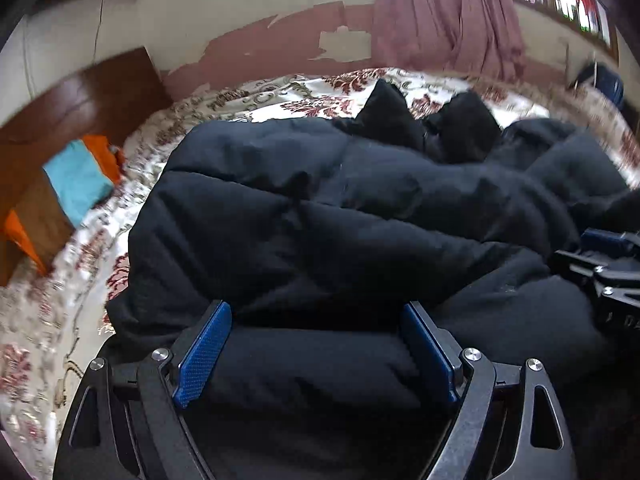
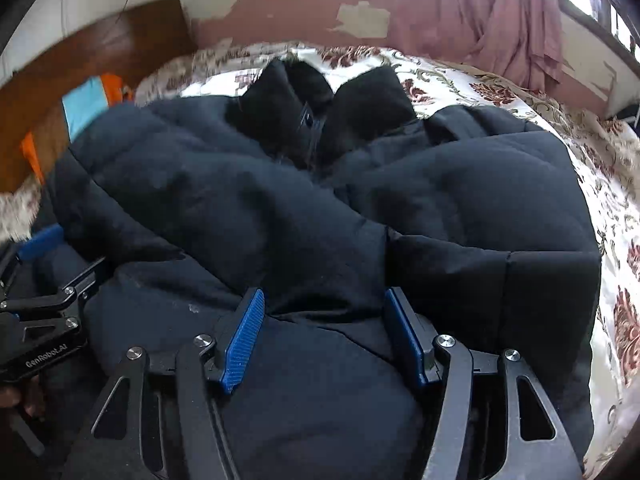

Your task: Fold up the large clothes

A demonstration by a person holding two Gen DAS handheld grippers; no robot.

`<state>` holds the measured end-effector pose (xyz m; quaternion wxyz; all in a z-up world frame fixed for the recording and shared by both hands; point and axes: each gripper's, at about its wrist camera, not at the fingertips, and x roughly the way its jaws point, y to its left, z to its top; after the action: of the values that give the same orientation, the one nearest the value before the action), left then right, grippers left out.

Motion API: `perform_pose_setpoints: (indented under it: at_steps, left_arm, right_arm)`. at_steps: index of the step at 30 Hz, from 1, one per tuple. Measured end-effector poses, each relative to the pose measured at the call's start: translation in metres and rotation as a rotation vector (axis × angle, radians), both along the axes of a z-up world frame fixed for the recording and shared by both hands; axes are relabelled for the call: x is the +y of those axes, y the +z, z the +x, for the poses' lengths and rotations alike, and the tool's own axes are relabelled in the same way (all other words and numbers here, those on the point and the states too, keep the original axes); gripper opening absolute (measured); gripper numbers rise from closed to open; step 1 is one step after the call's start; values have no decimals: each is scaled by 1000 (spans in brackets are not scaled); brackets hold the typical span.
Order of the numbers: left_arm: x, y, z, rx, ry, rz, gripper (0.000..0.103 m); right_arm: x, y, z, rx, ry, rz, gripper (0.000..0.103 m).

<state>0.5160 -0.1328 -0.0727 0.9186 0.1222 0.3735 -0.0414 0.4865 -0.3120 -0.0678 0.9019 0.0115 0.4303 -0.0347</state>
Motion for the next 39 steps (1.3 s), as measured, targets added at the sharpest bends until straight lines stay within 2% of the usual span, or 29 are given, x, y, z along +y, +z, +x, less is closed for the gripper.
perform_pose_setpoints:
  at_steps: [3, 9, 12, 15, 17, 20, 21, 23, 25, 28, 30, 32, 35, 39]
  left_arm:
    - [-14, -12, 1, -10, 7, 87, 86]
    - [-23, -19, 3, -5, 12, 135, 87]
    - [-23, -20, 3, -29, 3, 138, 87]
    - [-13, -9, -7, -58, -13, 97, 88]
    - [-8, 5, -18, -60, -20, 64, 88]
    - [11, 31, -39, -87, -38, -70, 91]
    - [19, 39, -42, -77, -55, -125, 93]
    - [30, 50, -39, -38, -63, -188, 93]
    - [42, 63, -29, 8, -78, -249, 93]
    - [51, 80, -2, 0, -89, -320, 93]
    - [49, 89, 22, -25, -73, -319, 94]
    - [38, 94, 46, -35, -76, -291, 94]
    - [17, 97, 78, -50, -57, -237, 94]
    - [-8, 93, 114, -60, -34, -239, 94]
  right_arm:
    - [3, -7, 0, 19, 6, -38, 57]
    - [6, -21, 5, 25, 2, -54, 57]
    - [9, -19, 4, 20, 2, -67, 58]
    - [11, -14, -1, 1, 13, -60, 60]
    - [7, -5, -9, -23, 38, -10, 67]
    - [-4, 11, -26, -56, 41, 64, 75]
    - [-9, 17, -33, -68, 30, 84, 76]
    - [-22, 29, -43, -94, 7, 127, 76]
    - [-37, 37, -42, -110, -14, 125, 76]
    - [-60, 54, -17, -126, -17, 124, 76]
    - [-70, 69, 8, -146, -14, 43, 76]
    - [-77, 79, 31, -170, -15, 28, 76]
    - [-93, 83, 73, -176, -66, 112, 76]
    - [-104, 74, 120, -207, -122, 236, 76]
